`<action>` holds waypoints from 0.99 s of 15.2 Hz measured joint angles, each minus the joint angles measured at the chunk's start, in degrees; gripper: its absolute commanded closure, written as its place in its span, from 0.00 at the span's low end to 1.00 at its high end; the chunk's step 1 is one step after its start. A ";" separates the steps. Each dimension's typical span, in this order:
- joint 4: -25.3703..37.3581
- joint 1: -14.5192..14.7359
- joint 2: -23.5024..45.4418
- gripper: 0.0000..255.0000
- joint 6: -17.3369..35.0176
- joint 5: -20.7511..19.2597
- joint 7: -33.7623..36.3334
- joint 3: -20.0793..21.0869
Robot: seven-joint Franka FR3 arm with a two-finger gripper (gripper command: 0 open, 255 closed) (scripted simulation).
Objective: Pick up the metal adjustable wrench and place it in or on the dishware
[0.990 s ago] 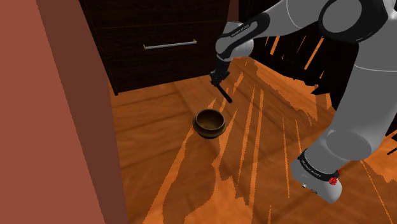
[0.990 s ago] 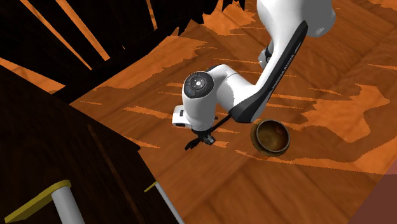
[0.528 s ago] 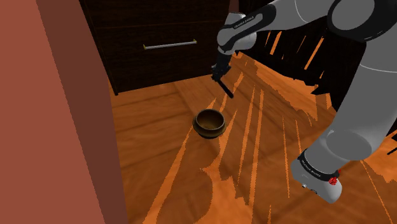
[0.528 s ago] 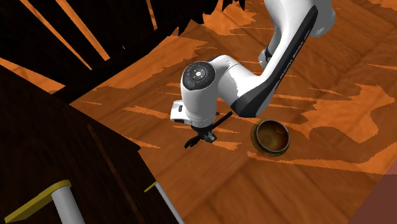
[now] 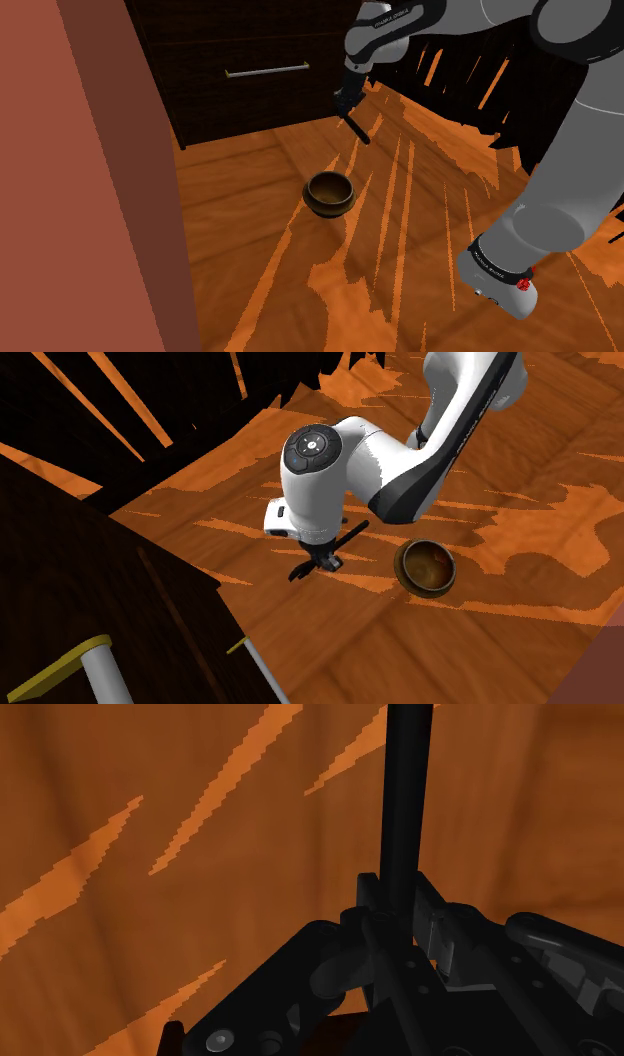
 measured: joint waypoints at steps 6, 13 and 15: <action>-3.13 1.43 -4.45 1.00 -1.06 -0.86 2.62 0.68; -13.54 5.80 -12.91 1.00 1.80 -2.01 10.85 4.24; -15.70 7.08 -14.76 1.00 2.35 -2.17 13.51 5.57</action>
